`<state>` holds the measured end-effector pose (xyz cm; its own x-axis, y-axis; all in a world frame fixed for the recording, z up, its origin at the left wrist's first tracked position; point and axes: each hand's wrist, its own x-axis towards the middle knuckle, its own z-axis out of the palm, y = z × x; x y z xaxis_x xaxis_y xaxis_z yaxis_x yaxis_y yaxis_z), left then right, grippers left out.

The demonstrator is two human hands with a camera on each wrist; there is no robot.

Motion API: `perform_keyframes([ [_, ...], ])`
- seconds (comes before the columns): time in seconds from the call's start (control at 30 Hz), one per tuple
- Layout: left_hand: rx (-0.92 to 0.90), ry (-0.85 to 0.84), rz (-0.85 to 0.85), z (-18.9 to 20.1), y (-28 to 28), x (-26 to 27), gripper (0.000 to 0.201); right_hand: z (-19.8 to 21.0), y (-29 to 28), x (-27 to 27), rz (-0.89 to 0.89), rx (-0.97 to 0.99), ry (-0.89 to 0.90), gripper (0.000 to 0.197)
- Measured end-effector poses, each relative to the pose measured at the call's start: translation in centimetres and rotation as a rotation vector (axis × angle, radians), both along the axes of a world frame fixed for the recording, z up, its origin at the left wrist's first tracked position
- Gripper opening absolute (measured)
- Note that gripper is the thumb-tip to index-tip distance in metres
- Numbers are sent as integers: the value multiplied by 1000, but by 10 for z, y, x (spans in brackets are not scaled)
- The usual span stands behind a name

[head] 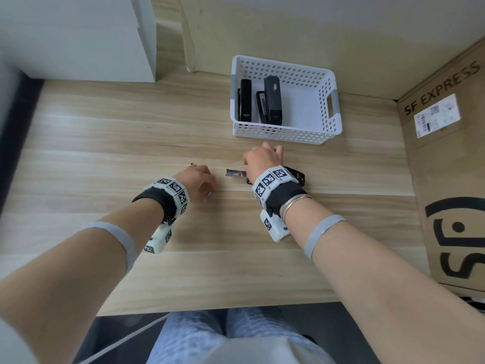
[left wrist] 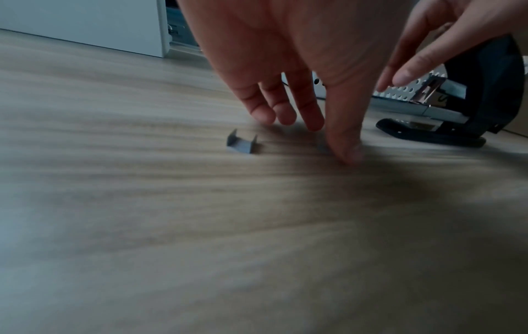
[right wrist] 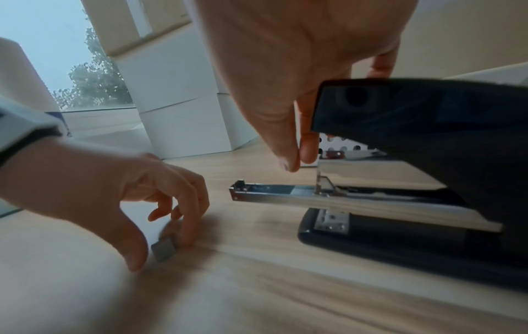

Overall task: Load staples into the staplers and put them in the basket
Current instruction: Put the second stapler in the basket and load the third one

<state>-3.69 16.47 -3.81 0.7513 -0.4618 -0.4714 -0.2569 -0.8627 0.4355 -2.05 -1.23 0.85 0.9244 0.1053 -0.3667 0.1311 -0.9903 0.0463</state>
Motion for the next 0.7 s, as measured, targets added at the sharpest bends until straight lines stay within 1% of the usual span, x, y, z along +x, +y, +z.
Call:
perform_keyframes([
  [0.1, -15, -10, -12, -4, -3, -2, 24, -1, -2, -1, 11, 56, -41, 20],
  [0.2, -36, -11, 24, -6, -8, 1, 20, -2, -6, -2, 39, 125, -25, 19],
  [0.27, -79, 15, 93, 0, -13, 4, 20, 0, -5, -3, 73, 207, 14, 20],
  [0.37, -223, 84, 220, 14, -23, 5, 16, 0, 0, -2, 109, 289, 79, 20],
  [0.43, -287, 45, 267, 18, -27, 7, 17, 1, 2, -1, 79, 312, 94, 21],
  [0.57, -324, -54, 339, 20, -34, 15, 19, 8, -1, 2, 50, 346, 162, 27],
  [0.7, -317, -90, 322, 21, -37, 21, 16, 11, -2, 6, -16, 422, 212, 26],
])
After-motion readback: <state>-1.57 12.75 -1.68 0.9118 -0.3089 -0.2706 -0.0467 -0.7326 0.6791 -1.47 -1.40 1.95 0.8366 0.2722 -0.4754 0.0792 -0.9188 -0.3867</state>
